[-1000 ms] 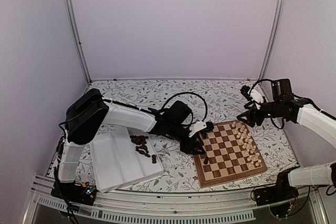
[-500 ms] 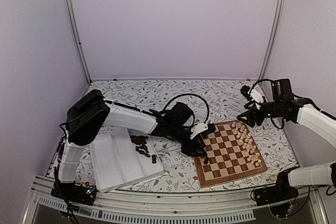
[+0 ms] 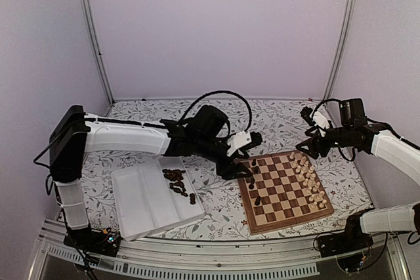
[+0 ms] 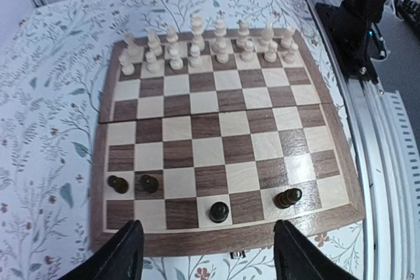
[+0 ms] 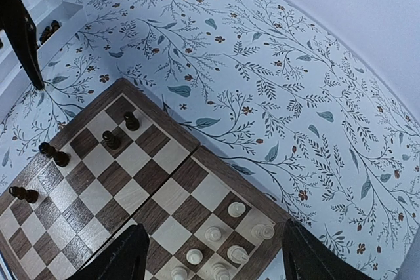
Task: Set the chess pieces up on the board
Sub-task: Move the chess piece to the chessboard, then pick up the chess piece from the storage box.
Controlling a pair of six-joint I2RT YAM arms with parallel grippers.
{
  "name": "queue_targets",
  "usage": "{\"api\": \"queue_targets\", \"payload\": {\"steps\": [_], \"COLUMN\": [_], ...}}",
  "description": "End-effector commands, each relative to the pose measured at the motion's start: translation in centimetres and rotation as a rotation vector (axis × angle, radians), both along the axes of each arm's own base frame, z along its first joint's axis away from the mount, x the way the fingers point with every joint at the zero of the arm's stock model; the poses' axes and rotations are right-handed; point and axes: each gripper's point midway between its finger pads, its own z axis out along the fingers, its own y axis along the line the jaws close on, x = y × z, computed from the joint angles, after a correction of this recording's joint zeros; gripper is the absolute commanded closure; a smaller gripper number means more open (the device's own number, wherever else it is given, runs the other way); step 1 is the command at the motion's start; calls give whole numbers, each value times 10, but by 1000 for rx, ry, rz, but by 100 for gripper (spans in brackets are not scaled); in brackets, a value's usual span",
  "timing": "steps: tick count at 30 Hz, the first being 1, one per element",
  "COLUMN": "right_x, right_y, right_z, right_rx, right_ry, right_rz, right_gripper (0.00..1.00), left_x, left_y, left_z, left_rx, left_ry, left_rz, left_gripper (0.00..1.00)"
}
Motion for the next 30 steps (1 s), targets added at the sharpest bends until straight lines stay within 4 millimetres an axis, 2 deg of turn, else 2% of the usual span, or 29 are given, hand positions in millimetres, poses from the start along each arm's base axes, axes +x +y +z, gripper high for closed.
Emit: {"api": "queue_targets", "payload": {"steps": [1,4,6,9,12,15,20,25,30], "right_x": [-3,-5,-4,-4,-4,-5,-6,-7,-8], "right_y": [1,1,1,1,2,3,4,4,4], "right_z": [-3,-2,-1,-2,-2,-2,-2,0,0], "right_rx": [2,7,4,2,5,11,12,14,15], "right_ry": [6,5,2,3,8,13,17,9,9], "right_rz": [16,19,19,19,23,30,34,35,37], "right_gripper": [27,27,27,27,27,27,27,27,27], "left_x": [20,41,46,41,27,14,-6,-12,-19], "left_y": [37,74,106,151,179,193,195,198,189], "left_z": [37,31,18,1,-15,-31,-54,-67,-78], "left_rx": [58,182,275,356,408,415,407,421,446], "left_ry": [-108,-52,-14,37,126,213,375,430,478], "left_rz": [139,406,575,764,875,945,1029,1083,1077], "left_gripper": [31,35,38,40,42,45,48,50,55]}}
